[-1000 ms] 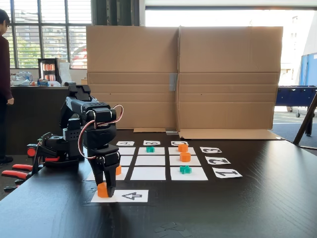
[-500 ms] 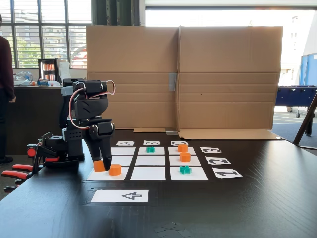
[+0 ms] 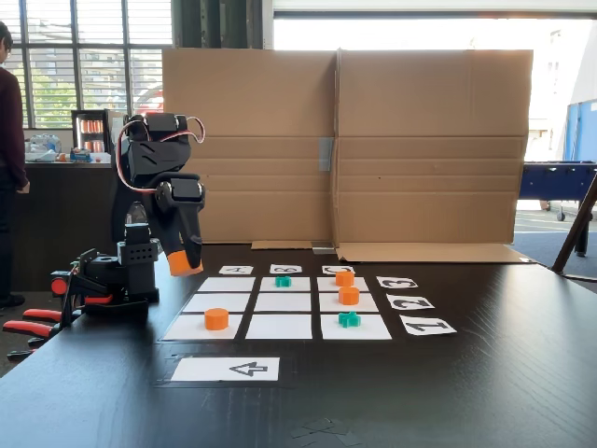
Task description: Pick up the round, orange token and place it in the grid on square B2.
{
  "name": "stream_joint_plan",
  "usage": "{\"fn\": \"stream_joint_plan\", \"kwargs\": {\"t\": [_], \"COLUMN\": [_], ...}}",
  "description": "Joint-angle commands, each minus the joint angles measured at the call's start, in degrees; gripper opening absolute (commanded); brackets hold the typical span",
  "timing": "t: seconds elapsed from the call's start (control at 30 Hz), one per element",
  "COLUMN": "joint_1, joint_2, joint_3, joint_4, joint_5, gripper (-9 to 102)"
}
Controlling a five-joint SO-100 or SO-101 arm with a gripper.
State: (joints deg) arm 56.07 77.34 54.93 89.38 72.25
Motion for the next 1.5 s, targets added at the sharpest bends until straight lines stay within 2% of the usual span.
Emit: {"fn": "stream_joint_plan", "kwargs": {"t": [0.0, 0.17, 0.37, 0.5, 0.63, 0.97, 1.47], "joint_1": [-1.41, -9.93, -26.81, -38.14, -45.53, -55.02, -59.59], "joint_2": [5.54, 11.51, 14.41, 12.04, 4.75, -8.35, -14.24], "joint_3": [0.18, 3.96, 10.28, 12.30, 12.48, 17.49, 19.34], "joint_4": [0.26, 0.44, 0.53, 0.53, 0.53, -0.44, -3.08], "joint_5": [-0.26, 0.62, 5.01, 8.53, 12.13, 16.52, 18.28], "gripper": [-1, -1, -1, -1, -1, -1, -1]}}
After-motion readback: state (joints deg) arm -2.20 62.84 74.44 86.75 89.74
